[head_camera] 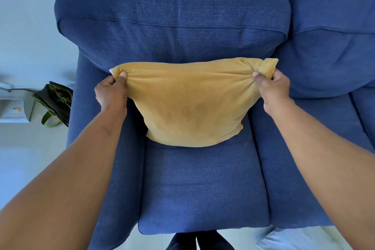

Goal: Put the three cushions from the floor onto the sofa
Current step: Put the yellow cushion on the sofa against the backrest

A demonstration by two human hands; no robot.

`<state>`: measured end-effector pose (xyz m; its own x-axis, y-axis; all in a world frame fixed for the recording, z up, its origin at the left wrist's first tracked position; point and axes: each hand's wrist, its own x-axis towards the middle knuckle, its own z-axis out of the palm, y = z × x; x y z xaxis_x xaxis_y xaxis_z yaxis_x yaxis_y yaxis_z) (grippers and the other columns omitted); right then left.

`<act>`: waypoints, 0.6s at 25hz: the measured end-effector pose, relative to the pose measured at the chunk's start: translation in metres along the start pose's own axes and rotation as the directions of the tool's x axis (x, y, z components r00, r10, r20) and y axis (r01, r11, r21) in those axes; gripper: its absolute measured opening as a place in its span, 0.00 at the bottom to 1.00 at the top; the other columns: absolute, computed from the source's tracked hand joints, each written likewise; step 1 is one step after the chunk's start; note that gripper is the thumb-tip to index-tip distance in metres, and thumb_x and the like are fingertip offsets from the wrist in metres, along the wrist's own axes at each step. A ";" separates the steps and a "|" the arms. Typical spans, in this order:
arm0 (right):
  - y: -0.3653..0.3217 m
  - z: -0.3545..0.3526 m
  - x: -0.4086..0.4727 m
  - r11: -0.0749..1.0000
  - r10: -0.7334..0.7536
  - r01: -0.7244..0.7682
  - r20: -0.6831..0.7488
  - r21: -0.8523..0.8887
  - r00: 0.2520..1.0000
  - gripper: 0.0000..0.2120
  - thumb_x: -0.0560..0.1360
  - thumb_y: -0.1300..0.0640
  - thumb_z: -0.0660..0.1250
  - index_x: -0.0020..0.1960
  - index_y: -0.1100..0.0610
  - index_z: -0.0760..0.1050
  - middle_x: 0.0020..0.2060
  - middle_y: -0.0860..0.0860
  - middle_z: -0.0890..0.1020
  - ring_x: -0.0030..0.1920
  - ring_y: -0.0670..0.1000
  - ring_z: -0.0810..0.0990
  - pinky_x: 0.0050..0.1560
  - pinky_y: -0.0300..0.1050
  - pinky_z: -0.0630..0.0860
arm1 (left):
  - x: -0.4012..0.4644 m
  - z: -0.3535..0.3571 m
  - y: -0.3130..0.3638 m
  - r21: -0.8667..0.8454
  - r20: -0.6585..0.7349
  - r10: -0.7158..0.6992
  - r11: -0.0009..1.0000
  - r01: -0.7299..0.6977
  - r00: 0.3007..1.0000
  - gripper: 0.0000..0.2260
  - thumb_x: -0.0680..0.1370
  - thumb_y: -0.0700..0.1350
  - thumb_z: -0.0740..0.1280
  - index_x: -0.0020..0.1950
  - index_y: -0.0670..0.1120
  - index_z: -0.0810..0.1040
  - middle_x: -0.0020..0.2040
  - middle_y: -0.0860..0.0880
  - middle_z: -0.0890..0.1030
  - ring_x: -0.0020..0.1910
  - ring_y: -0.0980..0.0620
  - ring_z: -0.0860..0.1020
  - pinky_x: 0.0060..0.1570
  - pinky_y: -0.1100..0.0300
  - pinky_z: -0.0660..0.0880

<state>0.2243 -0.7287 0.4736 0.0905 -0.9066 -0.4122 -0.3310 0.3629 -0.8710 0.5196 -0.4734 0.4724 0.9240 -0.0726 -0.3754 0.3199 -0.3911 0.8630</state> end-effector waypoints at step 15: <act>-0.006 -0.053 -0.079 0.903 -0.006 0.030 0.057 -0.428 0.998 0.20 0.81 0.48 0.69 0.69 0.55 0.77 0.63 0.51 0.84 0.66 0.55 0.79 0.68 0.53 0.75 | -0.133 -0.025 0.012 0.392 0.177 0.063 0.911 -0.129 0.982 0.13 0.83 0.49 0.63 0.60 0.45 0.83 0.51 0.50 0.83 0.48 0.48 0.80 0.53 0.49 0.78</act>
<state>0.1688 -0.6710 0.5251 0.1457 -0.8952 -0.4212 -0.6982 0.2086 -0.6849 0.4062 -0.4453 0.5412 0.8905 -0.2583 -0.3746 0.0904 -0.7064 0.7020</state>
